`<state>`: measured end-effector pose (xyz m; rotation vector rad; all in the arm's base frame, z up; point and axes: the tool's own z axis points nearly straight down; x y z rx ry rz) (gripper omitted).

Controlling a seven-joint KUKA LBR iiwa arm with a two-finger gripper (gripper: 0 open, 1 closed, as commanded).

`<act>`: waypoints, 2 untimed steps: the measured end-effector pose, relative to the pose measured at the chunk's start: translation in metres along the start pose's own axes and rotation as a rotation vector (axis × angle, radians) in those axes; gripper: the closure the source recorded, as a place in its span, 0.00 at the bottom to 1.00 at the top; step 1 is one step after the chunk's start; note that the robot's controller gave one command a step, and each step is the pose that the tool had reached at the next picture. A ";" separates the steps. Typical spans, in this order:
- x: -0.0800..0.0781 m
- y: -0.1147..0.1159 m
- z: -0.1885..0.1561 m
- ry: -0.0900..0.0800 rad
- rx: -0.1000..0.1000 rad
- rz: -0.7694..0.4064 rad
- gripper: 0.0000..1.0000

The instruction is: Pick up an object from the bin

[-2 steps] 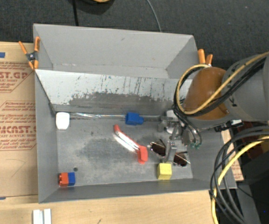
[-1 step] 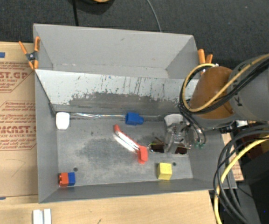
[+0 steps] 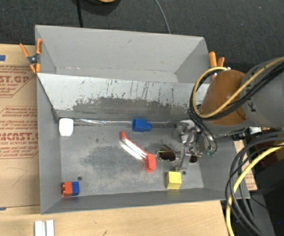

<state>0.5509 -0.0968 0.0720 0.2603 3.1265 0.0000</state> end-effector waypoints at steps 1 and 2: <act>0.000 0.000 0.000 0.000 0.000 0.000 0.00; 0.002 -0.002 0.001 0.000 0.000 -0.003 0.00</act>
Offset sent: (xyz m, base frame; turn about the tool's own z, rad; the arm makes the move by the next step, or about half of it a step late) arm -0.0063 -0.0044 -0.0020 -0.0079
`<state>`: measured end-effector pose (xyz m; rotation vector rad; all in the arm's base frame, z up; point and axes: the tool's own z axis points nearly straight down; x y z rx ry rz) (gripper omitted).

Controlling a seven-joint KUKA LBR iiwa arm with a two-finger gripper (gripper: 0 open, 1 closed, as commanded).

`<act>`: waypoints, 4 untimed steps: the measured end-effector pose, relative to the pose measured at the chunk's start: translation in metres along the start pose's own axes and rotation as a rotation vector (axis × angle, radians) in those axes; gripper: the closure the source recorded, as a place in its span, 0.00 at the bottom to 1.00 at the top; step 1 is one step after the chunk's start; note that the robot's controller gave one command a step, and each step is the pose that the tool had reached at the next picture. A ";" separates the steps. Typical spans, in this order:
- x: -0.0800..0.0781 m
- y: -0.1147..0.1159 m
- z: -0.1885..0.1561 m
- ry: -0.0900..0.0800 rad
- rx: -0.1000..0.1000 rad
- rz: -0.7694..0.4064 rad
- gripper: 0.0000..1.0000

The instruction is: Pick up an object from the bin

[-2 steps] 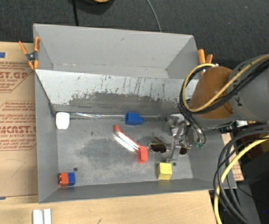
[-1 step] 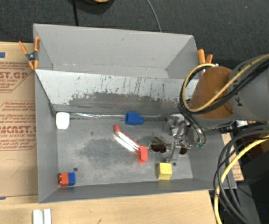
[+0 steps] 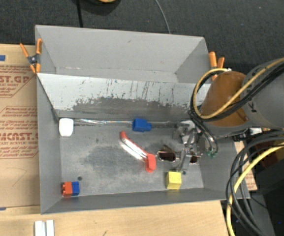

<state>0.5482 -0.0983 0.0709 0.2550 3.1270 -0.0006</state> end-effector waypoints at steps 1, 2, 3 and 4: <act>0.007 0.008 -0.008 0.000 -0.001 0.071 1.00; 0.007 0.008 -0.008 0.000 -0.001 0.071 0.00; 0.007 0.008 -0.008 0.000 -0.001 0.071 0.00; 0.020 0.009 -0.006 -0.010 0.000 0.020 0.00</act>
Offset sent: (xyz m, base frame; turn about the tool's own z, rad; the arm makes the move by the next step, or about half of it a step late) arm 0.0000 0.0000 0.0000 0.0000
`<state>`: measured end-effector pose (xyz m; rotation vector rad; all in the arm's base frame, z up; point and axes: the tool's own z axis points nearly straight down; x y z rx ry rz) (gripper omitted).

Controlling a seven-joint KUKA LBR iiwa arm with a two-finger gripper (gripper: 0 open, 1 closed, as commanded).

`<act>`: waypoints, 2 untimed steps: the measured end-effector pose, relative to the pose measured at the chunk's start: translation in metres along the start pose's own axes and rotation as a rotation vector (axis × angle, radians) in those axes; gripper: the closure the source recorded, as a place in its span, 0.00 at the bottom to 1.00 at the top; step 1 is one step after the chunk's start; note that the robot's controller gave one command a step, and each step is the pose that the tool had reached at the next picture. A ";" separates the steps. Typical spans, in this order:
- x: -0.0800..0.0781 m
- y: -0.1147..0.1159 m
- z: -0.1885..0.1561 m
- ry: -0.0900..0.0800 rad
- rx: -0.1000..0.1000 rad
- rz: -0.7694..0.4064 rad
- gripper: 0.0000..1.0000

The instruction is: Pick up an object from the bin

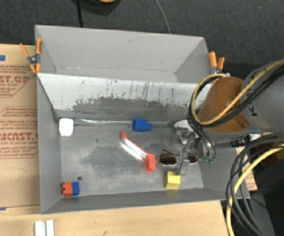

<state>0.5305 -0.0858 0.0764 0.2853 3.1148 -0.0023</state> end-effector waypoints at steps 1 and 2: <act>0.020 0.001 0.002 0.004 -0.002 -0.029 0.00; 0.011 0.004 0.002 0.002 -0.001 0.001 0.00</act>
Offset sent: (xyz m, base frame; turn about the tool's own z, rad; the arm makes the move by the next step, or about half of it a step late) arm -0.0031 0.0064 -0.0028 0.0154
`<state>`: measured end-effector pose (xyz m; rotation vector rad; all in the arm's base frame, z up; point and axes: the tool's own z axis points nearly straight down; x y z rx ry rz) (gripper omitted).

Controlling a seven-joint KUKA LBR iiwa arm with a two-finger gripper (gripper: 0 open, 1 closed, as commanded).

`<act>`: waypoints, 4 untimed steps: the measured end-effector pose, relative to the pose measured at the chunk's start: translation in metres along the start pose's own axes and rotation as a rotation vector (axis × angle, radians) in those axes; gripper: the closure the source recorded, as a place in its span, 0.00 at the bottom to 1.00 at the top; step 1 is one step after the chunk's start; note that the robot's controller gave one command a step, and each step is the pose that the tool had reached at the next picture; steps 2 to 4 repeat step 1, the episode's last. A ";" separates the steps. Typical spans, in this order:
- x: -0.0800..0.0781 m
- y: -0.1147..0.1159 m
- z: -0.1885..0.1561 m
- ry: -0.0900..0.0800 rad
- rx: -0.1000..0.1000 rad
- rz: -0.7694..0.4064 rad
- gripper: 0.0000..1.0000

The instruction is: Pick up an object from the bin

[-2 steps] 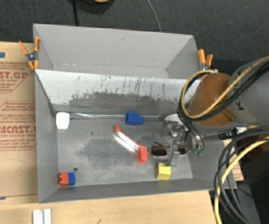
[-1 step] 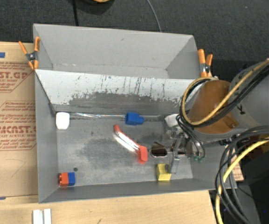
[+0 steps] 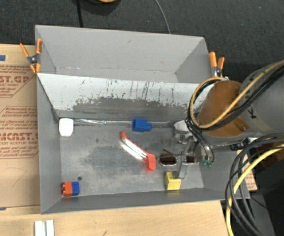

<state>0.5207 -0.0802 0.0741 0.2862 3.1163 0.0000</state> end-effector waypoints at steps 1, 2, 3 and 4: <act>0.012 0.021 0.003 0.000 -0.001 0.058 1.00; 0.012 0.021 0.003 0.000 -0.001 0.058 1.00; 0.012 0.021 0.003 0.000 -0.001 0.058 1.00; 0.012 0.021 0.003 0.000 -0.001 0.058 1.00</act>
Offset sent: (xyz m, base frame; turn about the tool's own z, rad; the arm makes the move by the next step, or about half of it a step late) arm 0.0000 0.0000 0.0000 0.0000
